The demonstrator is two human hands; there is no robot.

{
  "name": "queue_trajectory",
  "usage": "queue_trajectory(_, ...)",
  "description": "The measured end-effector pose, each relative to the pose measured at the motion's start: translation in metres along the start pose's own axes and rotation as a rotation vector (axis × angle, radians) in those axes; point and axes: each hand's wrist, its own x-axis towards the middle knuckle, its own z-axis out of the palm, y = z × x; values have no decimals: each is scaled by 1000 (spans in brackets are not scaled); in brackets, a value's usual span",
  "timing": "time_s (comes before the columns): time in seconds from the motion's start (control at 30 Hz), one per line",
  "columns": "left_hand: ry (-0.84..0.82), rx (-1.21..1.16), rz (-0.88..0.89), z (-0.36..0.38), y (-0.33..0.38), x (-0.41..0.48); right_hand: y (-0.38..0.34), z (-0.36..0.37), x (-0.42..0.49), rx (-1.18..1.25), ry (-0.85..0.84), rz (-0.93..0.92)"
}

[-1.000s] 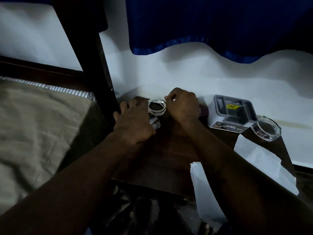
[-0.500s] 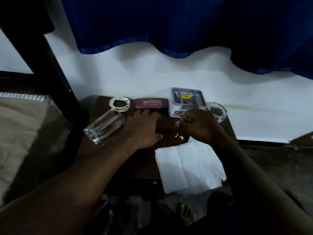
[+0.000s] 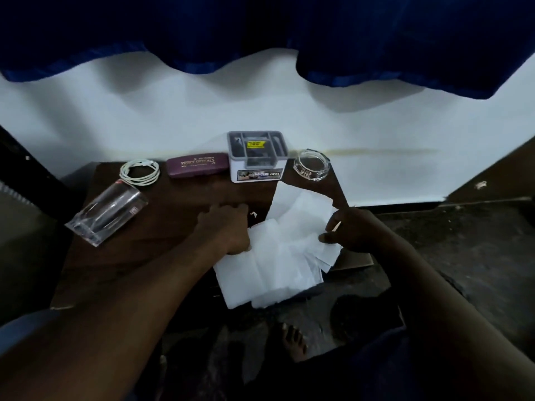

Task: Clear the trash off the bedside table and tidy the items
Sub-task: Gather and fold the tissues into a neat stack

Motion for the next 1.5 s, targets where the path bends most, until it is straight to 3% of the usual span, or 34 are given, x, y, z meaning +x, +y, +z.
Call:
queue_trajectory(0.33,-117,-163,-5,-15,-1,13,-21,0,27,5,-243,2)
queue_trajectory(0.83,-98,-625,24,-13,1,23,-25,7,40,96,-288,-18)
queue_trajectory(0.97,-26,-413,24,3,9,24,-30,16,44,35,-278,-27)
queue_trajectory(1.07,72,-202,23,10,11,22,-34,31,55,-182,-198,-96)
queue_trajectory(1.17,40,-88,26,16,13,21,-38,40,63,-280,-132,-122)
queue_trajectory(1.4,-76,-101,56,11,16,21,-44,34,67,-258,-191,-109)
queue_trajectory(1.5,-160,-168,94,-6,11,20,-45,23,61,-51,-257,-31)
